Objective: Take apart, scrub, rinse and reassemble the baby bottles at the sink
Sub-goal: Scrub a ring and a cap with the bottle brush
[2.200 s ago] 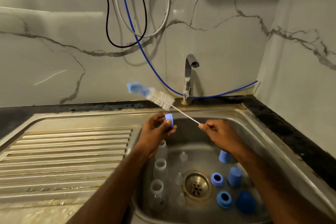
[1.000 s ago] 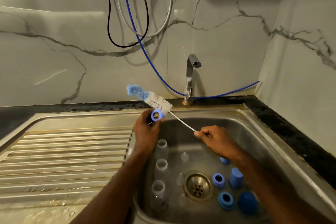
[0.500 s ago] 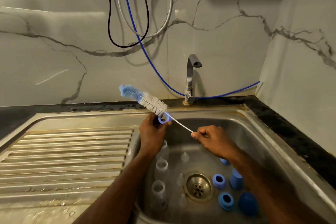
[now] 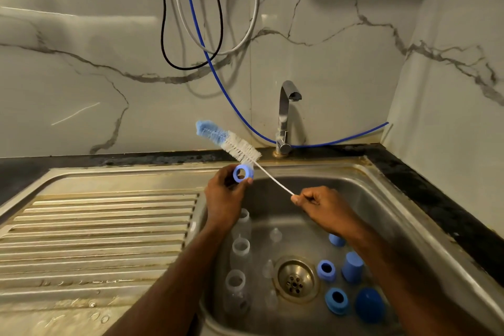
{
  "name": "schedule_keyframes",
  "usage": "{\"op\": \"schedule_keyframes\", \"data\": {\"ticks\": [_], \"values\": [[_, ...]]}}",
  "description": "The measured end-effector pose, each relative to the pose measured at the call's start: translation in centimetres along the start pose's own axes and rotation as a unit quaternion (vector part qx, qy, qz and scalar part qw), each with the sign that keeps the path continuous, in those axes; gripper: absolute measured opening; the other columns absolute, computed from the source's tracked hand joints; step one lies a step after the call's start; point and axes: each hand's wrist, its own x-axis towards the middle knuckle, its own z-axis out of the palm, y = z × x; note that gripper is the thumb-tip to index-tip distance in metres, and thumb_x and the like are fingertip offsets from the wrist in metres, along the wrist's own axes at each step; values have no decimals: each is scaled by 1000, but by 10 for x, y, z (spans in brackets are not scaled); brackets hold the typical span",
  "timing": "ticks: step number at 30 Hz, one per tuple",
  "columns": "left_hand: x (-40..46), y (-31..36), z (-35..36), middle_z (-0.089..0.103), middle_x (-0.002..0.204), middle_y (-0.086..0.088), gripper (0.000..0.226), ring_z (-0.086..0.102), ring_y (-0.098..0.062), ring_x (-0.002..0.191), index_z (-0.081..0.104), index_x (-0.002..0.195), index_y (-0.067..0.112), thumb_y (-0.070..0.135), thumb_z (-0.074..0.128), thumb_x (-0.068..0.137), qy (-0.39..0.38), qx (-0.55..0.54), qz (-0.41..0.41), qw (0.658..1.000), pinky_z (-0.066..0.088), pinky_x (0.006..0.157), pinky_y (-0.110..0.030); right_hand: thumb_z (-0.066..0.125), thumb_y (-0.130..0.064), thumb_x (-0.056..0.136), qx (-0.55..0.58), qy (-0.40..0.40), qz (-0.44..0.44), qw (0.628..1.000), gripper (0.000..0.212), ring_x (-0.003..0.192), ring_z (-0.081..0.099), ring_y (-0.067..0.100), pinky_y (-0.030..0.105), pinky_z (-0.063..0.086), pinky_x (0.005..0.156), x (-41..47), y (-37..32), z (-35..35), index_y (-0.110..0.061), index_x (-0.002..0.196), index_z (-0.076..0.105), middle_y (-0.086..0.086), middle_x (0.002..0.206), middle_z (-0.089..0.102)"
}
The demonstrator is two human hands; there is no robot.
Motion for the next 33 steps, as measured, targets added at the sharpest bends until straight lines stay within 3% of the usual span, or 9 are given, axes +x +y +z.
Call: {"op": "schedule_keyframes", "data": {"ticks": [5, 12, 14, 17, 20, 22, 26, 29, 33], "values": [[8, -1, -11, 67, 105, 11, 37, 65, -1, 95, 66, 123, 19, 17, 77, 88, 67, -52, -60, 995, 54, 88, -24, 62, -42, 96, 30, -102, 25, 994, 41, 55, 50, 7, 29, 45, 62, -3, 12, -15, -20, 62, 61, -3, 57, 55], [1, 1, -4, 70, 104, 15, 32, 68, 1, 97, 65, 117, 27, 17, 77, 88, -3, -50, -14, 999, 55, 84, -17, 60, -40, 98, -8, 12, -8, 1000, 42, 48, 45, 1, 22, 38, 55, 0, -5, 5, -24, 59, 54, -13, 47, 48], [4, 2, -6, 71, 107, 12, 33, 68, -1, 97, 63, 116, 30, 18, 77, 89, 0, -89, -35, 995, 56, 83, -20, 61, -40, 97, 6, -10, 2, 1000, 42, 49, 44, 2, 25, 40, 57, 1, 1, -3, -23, 59, 55, -10, 49, 48], [6, 6, -11, 72, 112, -2, 45, 72, -18, 101, 54, 132, 29, 12, 71, 93, -21, -237, -130, 963, 60, 80, -28, 62, -40, 97, 33, -83, 26, 996, 41, 51, 45, 6, 30, 42, 61, -2, 12, -15, -19, 62, 59, -6, 52, 50], [4, 11, -6, 71, 114, -12, 42, 74, -27, 101, 57, 133, 14, 8, 67, 93, -52, -365, -197, 908, 62, 87, -38, 61, -39, 97, 27, -67, 26, 997, 41, 50, 45, 5, 28, 42, 60, -4, 11, -12, -15, 64, 62, -6, 51, 50], [3, 13, -4, 68, 121, -15, 50, 74, -29, 102, 54, 138, 9, 11, 69, 89, -78, -373, -211, 900, 62, 87, -39, 60, -40, 98, 11, -38, 18, 999, 41, 48, 44, 3, 27, 41, 59, -3, 5, -6, -16, 65, 61, -7, 49, 49], [2, 9, -9, 71, 123, -14, 54, 72, -33, 107, 62, 127, 19, 5, 73, 76, -118, -351, -174, 912, 61, 90, -39, 59, -43, 97, -6, -4, 18, 1000, 43, 48, 43, 2, 27, 40, 56, 0, 3, -3, -13, 67, 62, -5, 51, 49], [3, 4, -10, 73, 116, -13, 44, 73, -34, 104, 62, 124, 19, -7, 64, 89, -122, -336, -151, 922, 62, 87, -37, 59, -43, 97, 1, -8, 13, 1000, 42, 49, 44, 3, 27, 42, 57, -1, 2, -2, -12, 69, 63, -5, 52, 50], [6, 3, -10, 76, 107, -10, 34, 76, -31, 94, 63, 124, 12, 4, 67, 92, -55, -299, -150, 941, 63, 79, -33, 60, -40, 98, 0, -51, 13, 999, 41, 51, 47, 2, 28, 44, 61, -2, 3, -8, -17, 63, 60, -6, 52, 51]]}}
